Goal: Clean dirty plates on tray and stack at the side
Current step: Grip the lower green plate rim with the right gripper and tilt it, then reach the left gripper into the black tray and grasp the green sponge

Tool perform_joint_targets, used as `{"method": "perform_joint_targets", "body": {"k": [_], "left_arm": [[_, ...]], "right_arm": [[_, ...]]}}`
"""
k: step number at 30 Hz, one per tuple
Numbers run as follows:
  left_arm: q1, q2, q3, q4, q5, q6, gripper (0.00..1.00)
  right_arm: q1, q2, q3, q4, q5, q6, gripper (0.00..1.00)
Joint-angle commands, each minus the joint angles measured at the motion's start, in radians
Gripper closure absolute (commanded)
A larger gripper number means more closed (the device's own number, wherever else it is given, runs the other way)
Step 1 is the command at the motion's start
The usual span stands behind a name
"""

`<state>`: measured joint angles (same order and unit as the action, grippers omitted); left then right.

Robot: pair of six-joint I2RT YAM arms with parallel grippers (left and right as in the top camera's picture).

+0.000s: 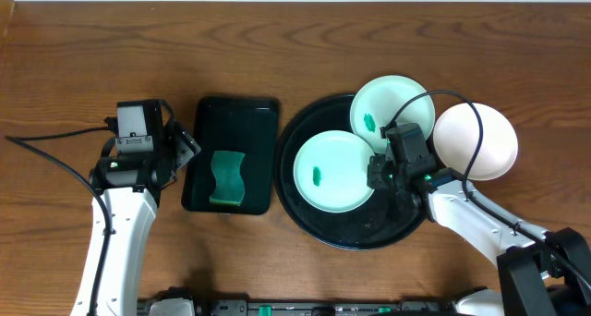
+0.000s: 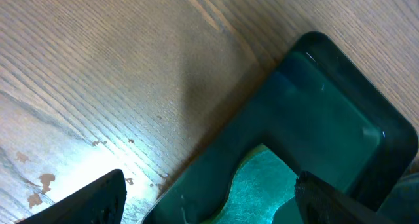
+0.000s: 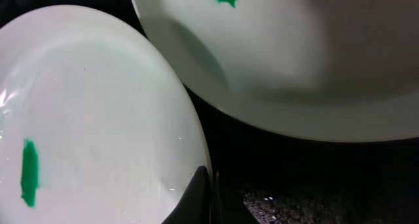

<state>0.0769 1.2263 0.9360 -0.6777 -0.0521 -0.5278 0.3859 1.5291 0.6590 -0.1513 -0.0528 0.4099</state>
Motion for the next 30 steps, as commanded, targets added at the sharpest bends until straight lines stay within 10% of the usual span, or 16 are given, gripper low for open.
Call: {"method": "perform_joint_targets", "body": {"k": [1,21,30], "left_arm": [[0.003,-0.003,0.021,-0.003,-0.005,-0.008,0.17],[-0.006,-0.003,0.003,-0.08,0.18,0.122,0.19],[-0.163,0.034,-0.001,-0.072,0.242,0.352,0.44]], "right_arm": [[0.001,-0.016,-0.005,0.005,0.044,-0.025,0.97],[0.001,-0.016,-0.005,-0.05,-0.087,-0.003,0.87],[0.001,-0.005,-0.005,-0.059,-0.087,-0.003,0.83]]}}
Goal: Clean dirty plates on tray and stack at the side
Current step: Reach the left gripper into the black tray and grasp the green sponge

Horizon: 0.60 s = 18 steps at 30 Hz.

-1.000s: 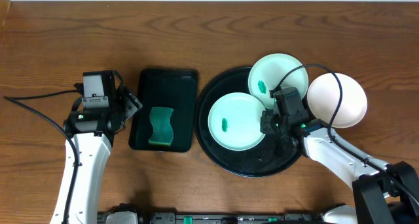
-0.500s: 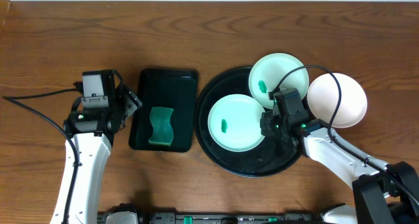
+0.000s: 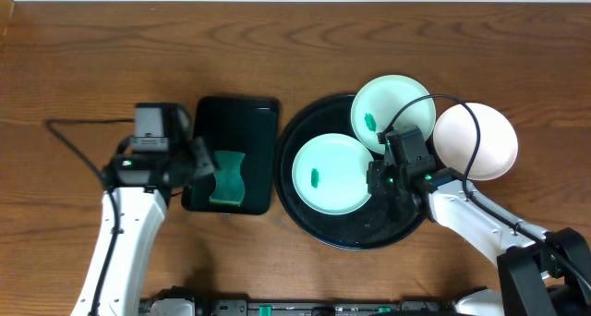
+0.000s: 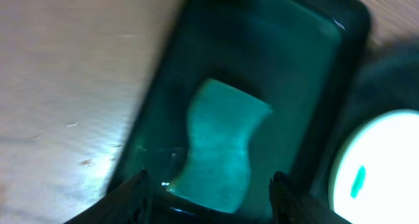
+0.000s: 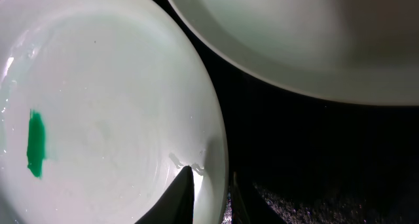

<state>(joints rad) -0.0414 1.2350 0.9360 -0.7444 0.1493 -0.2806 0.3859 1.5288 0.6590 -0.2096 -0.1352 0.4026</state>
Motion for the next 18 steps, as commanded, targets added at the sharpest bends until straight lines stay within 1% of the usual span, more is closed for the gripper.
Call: {"method": "perform_joint_targets", "body": {"k": [1,4,8,12,18], "left_arm": [[-0.06,0.041,0.006,-0.019,0.038,0.105,0.44],[-0.082,0.11,0.035,-0.077,0.018,0.105,0.44],[-0.082,0.211,0.042,-0.093,0.015,0.108,0.44],[-0.082,0.307,0.042,-0.065,0.015,0.122,0.44],[-0.082,0.392,0.042,0.008,0.015,0.131,0.44]], "right_arm": [[0.001,-0.005,-0.005,0.0,-0.004,0.004,0.83],[0.001,-0.005,-0.005,0.0,-0.004,0.004,0.82],[0.001,-0.005,-0.005,0.004,-0.004,0.004,0.81],[0.001,-0.005,-0.005,0.005,-0.004,0.004,0.81],[0.001,-0.005,-0.005,0.007,-0.004,0.004,0.81]]}}
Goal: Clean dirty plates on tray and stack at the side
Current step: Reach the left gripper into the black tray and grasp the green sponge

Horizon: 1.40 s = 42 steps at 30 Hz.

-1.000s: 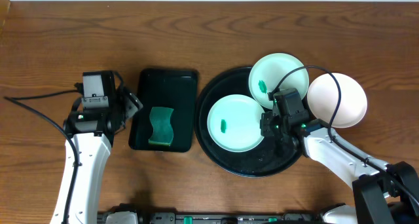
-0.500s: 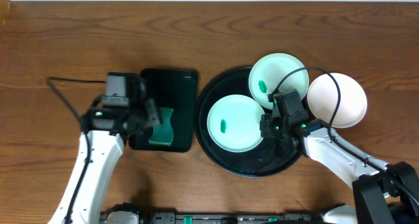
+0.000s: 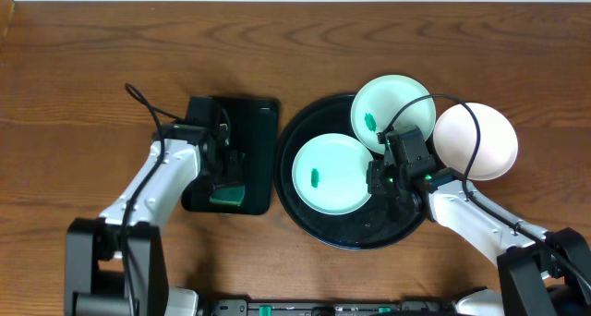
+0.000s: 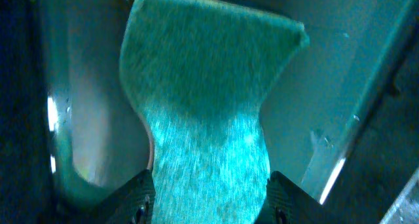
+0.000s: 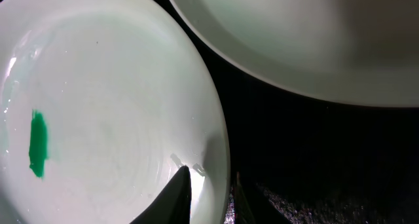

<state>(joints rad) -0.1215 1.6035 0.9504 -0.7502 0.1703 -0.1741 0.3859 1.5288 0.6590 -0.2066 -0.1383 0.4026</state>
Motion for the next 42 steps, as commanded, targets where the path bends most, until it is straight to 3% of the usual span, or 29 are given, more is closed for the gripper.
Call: {"method": "perform_joint_targets", "body": {"k": [1,14,19,42], "left_arm": [[-0.002,0.031,0.027,0.024,-0.006,0.024,0.44],[-0.002,0.043,0.01,0.087,-0.007,0.024,0.44],[-0.002,0.043,-0.001,0.093,-0.097,0.024,0.45],[-0.004,0.043,-0.051,0.112,-0.039,0.02,0.46]], "right_arm": [[0.001,-0.005,-0.005,0.004,-0.001,0.004,0.81],[0.001,-0.005,-0.005,0.005,-0.001,0.004,0.8],[0.001,-0.005,-0.005,0.005,-0.001,0.004,0.8],[0.001,-0.005,-0.005,0.005,-0.001,0.004,0.79]]}}
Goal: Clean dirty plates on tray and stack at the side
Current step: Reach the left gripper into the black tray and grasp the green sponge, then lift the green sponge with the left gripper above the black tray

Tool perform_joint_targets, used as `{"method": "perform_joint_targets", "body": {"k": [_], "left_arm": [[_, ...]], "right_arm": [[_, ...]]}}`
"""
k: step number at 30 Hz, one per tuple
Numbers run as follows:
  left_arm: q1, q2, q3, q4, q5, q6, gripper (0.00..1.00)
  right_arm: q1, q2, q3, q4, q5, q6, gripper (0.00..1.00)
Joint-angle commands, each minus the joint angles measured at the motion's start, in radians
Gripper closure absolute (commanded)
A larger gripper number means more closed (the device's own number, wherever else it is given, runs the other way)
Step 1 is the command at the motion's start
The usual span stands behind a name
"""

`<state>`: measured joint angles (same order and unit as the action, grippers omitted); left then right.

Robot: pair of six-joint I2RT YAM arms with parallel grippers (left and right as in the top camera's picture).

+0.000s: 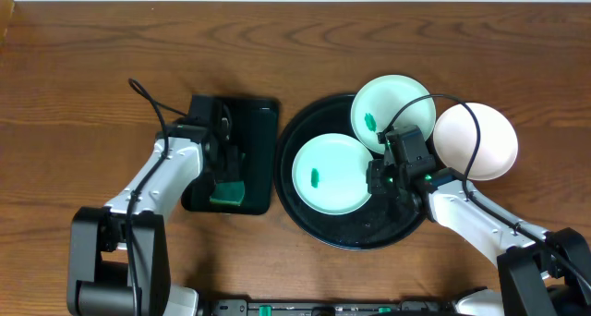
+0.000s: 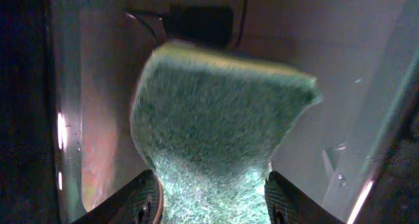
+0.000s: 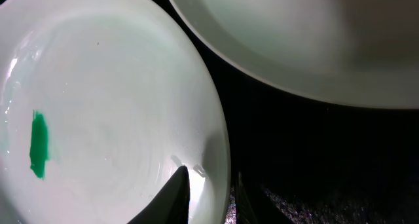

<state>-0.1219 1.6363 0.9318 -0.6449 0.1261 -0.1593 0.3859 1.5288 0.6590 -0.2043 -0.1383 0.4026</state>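
Observation:
Two pale plates with green smears lie on the round black tray [image 1: 355, 231]: a near one [image 1: 343, 159] and a far one [image 1: 395, 99]. My right gripper [image 1: 377, 176] is shut on the near plate's right rim [image 3: 219, 145], one finger [image 3: 181, 188] on the inside and the other outside. A green sponge [image 2: 222, 126] lies in the dark green rectangular dish [image 1: 260, 122]. My left gripper [image 1: 226, 171] is down in that dish, open, with its fingers [image 2: 147, 198] on either side of the sponge's narrow waist.
A plain white plate [image 1: 476, 140] rests on the wooden table to the right of the round tray. Cables trail from both arms. The left arm reaches in from the table's front left.
The left gripper sits a little lower around the sponge, jaws still the same width apart. The right gripper and both smeared plates have not moved.
The left gripper first stood left of the dish over bare wood, then was above the dish, then down over the sponge, where it stays open. The right gripper was shut beside the near plate's rim, then had its fingers on either side of that rim and has kept that hold.

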Motion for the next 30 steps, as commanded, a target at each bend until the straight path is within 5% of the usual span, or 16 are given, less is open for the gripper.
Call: {"method": "perform_joint_targets", "body": {"k": [1,21,24,30], "left_arm": [[-0.003,0.01,-0.04,0.015,0.005,0.005,0.46],[-0.009,0.01,-0.118,0.094,0.005,0.005,0.57],[-0.009,0.01,-0.122,0.098,0.006,0.005,0.85],[-0.008,-0.021,-0.093,0.097,0.005,0.005,0.92]], "right_arm": [[0.001,-0.005,-0.005,0.003,-0.001,0.004,0.79],[0.001,-0.005,-0.005,0.004,-0.001,0.004,0.79],[0.001,-0.005,-0.005,0.005,-0.001,0.004,0.79],[0.001,-0.005,-0.005,0.006,-0.001,0.004,0.76]]}}
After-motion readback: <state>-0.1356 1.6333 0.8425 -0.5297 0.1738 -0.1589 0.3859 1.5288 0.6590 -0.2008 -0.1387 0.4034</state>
